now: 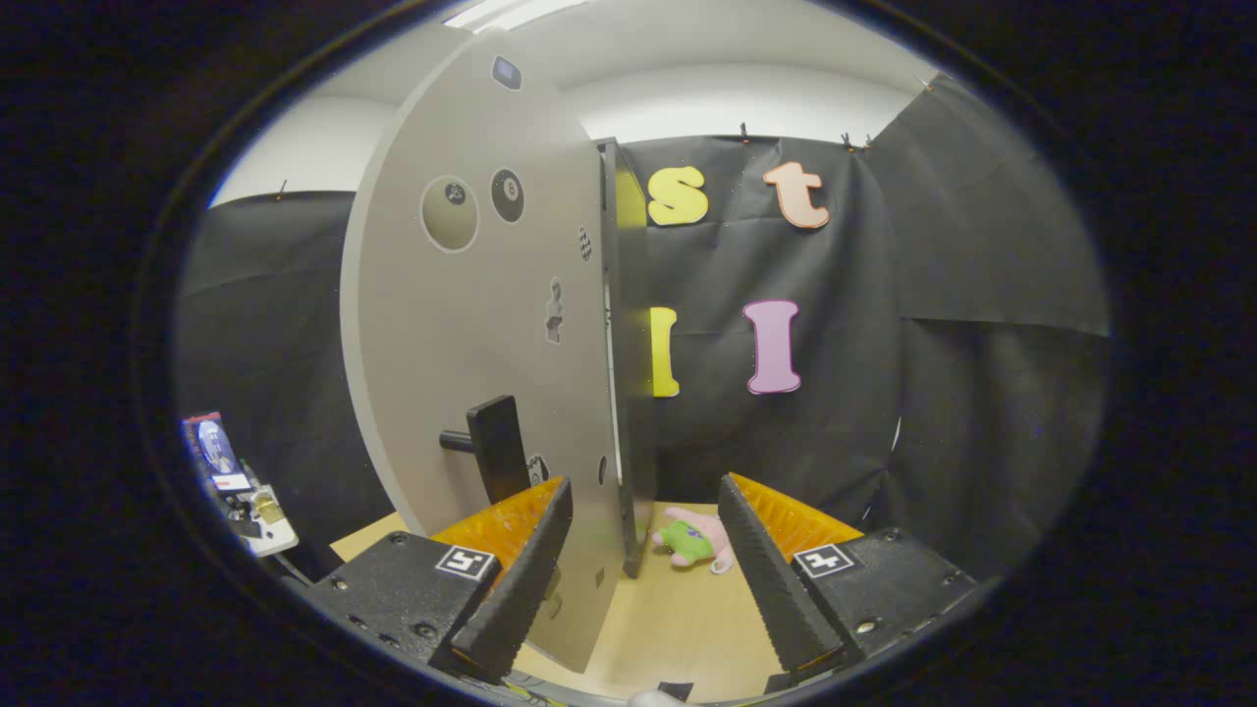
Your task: Open the shoe cabinet door, grab the shoes and put them into the shoe cabinet, then close the shoe cabinet door.
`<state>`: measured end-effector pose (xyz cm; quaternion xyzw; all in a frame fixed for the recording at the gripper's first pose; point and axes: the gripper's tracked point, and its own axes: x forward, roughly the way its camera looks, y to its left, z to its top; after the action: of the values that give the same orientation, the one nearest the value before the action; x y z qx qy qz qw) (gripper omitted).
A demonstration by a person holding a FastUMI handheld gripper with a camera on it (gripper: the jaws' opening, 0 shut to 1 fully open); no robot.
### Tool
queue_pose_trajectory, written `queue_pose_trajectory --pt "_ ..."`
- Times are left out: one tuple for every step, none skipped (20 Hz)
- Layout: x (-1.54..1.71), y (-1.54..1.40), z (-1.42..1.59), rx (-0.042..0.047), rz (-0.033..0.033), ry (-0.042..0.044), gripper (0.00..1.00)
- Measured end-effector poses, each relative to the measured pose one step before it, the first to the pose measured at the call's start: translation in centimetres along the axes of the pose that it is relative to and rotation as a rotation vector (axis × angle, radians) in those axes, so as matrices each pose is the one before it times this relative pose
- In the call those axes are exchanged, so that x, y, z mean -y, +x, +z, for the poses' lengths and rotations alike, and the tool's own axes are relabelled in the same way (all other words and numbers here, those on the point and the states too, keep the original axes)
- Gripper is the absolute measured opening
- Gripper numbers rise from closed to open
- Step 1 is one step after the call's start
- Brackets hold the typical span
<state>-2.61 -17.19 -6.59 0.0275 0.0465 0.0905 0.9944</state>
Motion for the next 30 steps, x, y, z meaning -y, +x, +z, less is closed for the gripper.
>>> queue_pose_trajectory --pt "-0.36 0.08 0.081 -0.00014 0.00104 0.0003 0.96" --pt "-0.802 0.009 -0.05 0.00108 0.01424 0.00333 0.96" --pt "-0.326 -0.144 -0.22 -0.01005 -0.00945 -0.00508 0.95" --pt "-0.403 -0.021 0.127 0.00939 -0.00078 -0.01096 0.95" --pt "-0.239 -0.062 0.105 -0.0001 -0.00527 -0.01001 0.94" --pt "-0.672 0.069 0.136 0.00331 -0.00408 0.0062 0.94" --pt "-0.654 0.059 -0.188 -0.00687 0.00122 0.00019 0.94" --pt "-0.63 0.125 -0.013 -0.00247 -0.00082 0.0034 0.94" --pt "-0.64 0.045 -0.044 -0.00565 -0.00217 -0.00158 0.94" --pt "-0.678 0.241 0.126 -0.0012 -0.0023 -0.00209 0.94" --pt "-0.716 0.057 0.02 -0.00236 -0.00252 -0.00182 0.94" --pt "-0.814 0.065 -0.1 -0.00151 -0.00001 0.00039 0.94" --pt "-0.907 0.112 0.014 -0.00195 0.002 0.00348 0.94" --pt "-0.92 0.192 -0.056 -0.00121 0.00172 0.00114 0.94" --pt "-0.832 0.189 0.078 -0.00041 0.0004 -0.00169 0.94" --pt "-0.75 0.233 0.005 -0.0014 -0.00138 -0.00301 0.94" --pt "-0.677 0.219 0.038 0.00185 -0.0029 -0.00152 0.94" --pt "-0.671 0.248 0.032 0.00203 -0.00228 -0.00234 0.94" --pt "-0.635 0.279 0.065 0.00001 -0.00203 0.00167 0.94" --pt "-0.714 0.16 -0.043 0.0012 -0.0012 0.00191 0.94" --pt "-0.701 0.27 -0.041 -0.00158 -0.00134 0.00165 0.94" --pt "-0.765 0.193 0.089 0.00287 -0.00178 0.00116 0.94" --pt "-0.637 0.195 0.073 0.00154 0.00045 -0.00173 0.94" --pt "-0.59 0.457 -0.118 -0.00298 0.00257 -0.00237 0.94" --pt "-0.668 0.414 -0.098 -0.00209 0.00436 -0.00087 0.94" --pt "-0.764 0.534 -0.084 -0.00095 0.00565 -0.00007 0.94" --pt "-0.764 0.617 -0.101 -0.00471 0.00881 -0.00347 0.94" --pt "-0.884 0.71 0.016 -0.00234 0.00778 -0.00088 0.94" --pt "-0.833 0.772 -0.43 -0.00715 0.01079 0.00169 0.94" --pt "-0.888 0.878 -0.236 -0.00598 0.00993 -0.00052 0.95"
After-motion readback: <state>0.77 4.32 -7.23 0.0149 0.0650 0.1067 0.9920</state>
